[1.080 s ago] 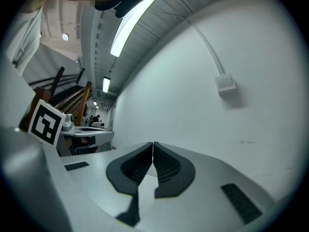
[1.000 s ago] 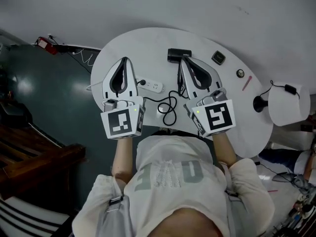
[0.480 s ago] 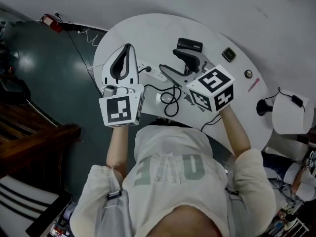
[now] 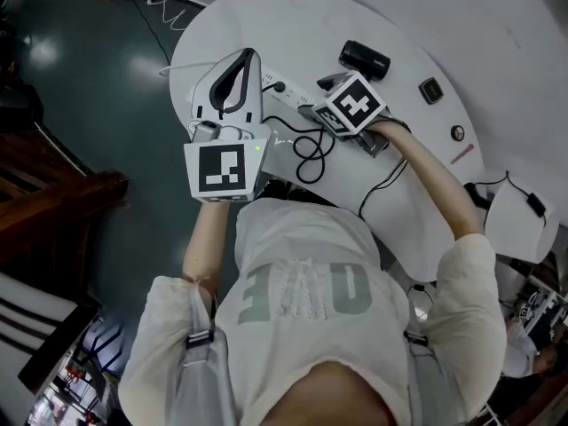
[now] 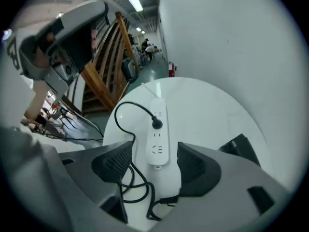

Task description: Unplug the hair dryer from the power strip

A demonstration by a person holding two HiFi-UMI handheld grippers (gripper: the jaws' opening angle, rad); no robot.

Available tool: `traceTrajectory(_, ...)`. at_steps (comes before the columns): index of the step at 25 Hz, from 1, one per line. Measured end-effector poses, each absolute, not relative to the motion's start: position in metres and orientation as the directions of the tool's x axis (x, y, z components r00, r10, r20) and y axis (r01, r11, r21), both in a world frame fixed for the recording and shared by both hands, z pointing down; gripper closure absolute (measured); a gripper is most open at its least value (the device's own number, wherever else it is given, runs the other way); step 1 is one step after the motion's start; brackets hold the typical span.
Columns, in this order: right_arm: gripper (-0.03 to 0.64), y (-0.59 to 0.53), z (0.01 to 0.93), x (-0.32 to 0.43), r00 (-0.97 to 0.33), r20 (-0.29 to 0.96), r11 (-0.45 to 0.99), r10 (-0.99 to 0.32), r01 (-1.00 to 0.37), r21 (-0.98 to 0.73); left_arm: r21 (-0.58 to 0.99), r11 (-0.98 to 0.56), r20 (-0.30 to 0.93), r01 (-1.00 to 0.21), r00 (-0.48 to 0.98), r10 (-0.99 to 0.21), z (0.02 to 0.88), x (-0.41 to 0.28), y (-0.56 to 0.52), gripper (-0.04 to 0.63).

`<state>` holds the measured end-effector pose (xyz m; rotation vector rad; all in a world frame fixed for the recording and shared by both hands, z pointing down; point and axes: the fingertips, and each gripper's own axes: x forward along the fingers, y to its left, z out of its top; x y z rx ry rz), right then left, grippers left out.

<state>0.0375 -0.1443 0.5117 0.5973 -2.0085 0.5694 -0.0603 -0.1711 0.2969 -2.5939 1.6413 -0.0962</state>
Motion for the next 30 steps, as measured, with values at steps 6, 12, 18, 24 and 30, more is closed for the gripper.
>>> traceTrajectory(6,0.337,-0.138,0.567,0.035,-0.327,0.939,0.822,-0.108,-0.560,-0.101,-0.063,-0.388,0.067,-0.919,0.384,-0.921,0.320,-0.073,-0.173,0.583)
traceTrajectory(12,0.351,-0.140,0.596,0.035,-0.272,0.960,0.832,-0.067,-0.547,-0.097,-0.050,-0.357,0.100,-0.933,0.351,-0.931,0.337,-0.087,-0.179,0.581)
traceTrajectory(18,0.351,-0.141,0.596,0.034,-0.293,0.954,0.836,-0.069,-0.539,-0.105,-0.016,-0.466,0.218,-0.885,0.451,-0.865,0.364,-0.077,-0.187,0.551)
traceTrajectory(24,0.351,-0.140,0.596,0.032,-0.296,0.952,0.832,-0.075,-0.546,-0.104,0.140,-0.725,0.532,-0.675,0.668,-0.520,0.417,-0.038,-0.199,0.345)
traceTrajectory(30,0.351,-0.140,0.595,0.032,-0.298,0.951,0.829,-0.080,-0.550,-0.103,0.147,-0.779,0.673,-0.610,0.639,-0.373,0.475,-0.021,-0.196,0.337)
